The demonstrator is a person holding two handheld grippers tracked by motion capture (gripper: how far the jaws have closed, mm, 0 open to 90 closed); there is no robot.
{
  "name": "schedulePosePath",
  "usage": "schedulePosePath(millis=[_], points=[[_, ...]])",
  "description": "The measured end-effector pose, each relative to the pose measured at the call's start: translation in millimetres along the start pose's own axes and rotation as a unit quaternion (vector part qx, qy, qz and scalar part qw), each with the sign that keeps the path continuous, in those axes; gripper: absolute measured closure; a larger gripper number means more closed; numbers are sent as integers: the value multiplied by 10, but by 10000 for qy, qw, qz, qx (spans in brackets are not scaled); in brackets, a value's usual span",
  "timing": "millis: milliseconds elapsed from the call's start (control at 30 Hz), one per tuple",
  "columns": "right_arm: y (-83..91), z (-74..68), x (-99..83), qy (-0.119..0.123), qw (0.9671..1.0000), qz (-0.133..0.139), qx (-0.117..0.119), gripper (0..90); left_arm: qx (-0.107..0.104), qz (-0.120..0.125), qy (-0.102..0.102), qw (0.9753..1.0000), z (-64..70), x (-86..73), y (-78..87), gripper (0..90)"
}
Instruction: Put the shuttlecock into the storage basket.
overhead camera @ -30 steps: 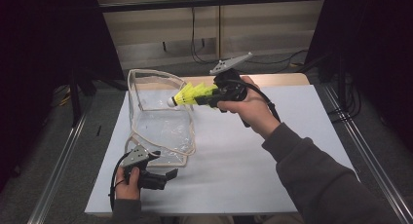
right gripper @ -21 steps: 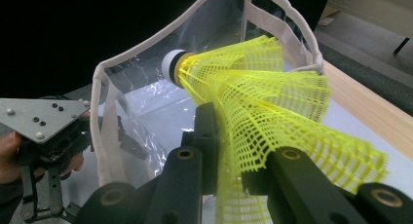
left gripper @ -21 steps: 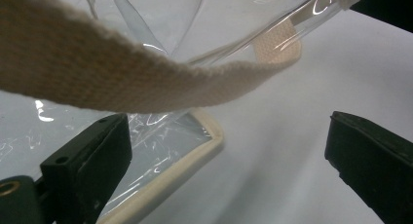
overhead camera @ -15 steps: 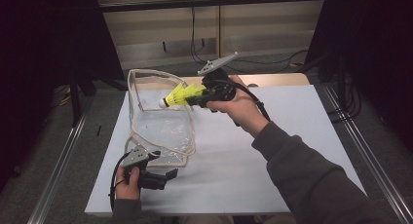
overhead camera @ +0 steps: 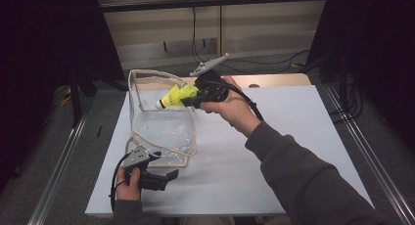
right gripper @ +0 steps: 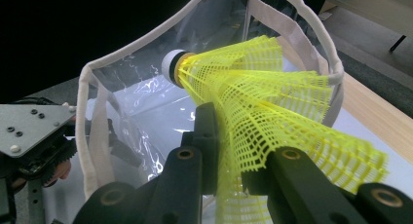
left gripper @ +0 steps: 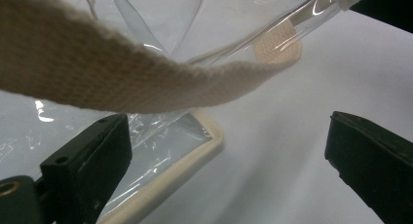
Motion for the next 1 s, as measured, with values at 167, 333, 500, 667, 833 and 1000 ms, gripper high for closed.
schedulePosePath(millis=[167, 333, 500, 667, 833, 1000], points=[[-64, -8, 24, 23, 10000, -18, -26, 798, 2, 9, 7, 10000, 5, -2, -3, 31], [-124, -40, 52, 78, 10000, -50, -38, 798, -10, 0, 11, 10000, 4, -1, -1, 31], [-187, -55, 71, 98, 9999, -84, -36, 798, -19, 7, 23, 10000, 4, -2, -2, 31], [-241, -61, 89, 94, 9999, -96, -66, 798, -13, 30, 24, 10000, 3, -5, -3, 31], [-300, -77, 107, 116, 9998, -115, -63, 798, -12, 50, 40, 10000, 5, -5, -4, 31], [-354, -86, 116, 126, 9998, -152, -84, 798, -17, 31, 8, 10000, 0, -6, -2, 31]])
Point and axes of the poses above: each handheld gripper's, and its own axes: y roughly backward along the jaws, x roughly out of its top, z roughly to its right, the point moved 1 cm from there along -y, roughly forward along the jaws
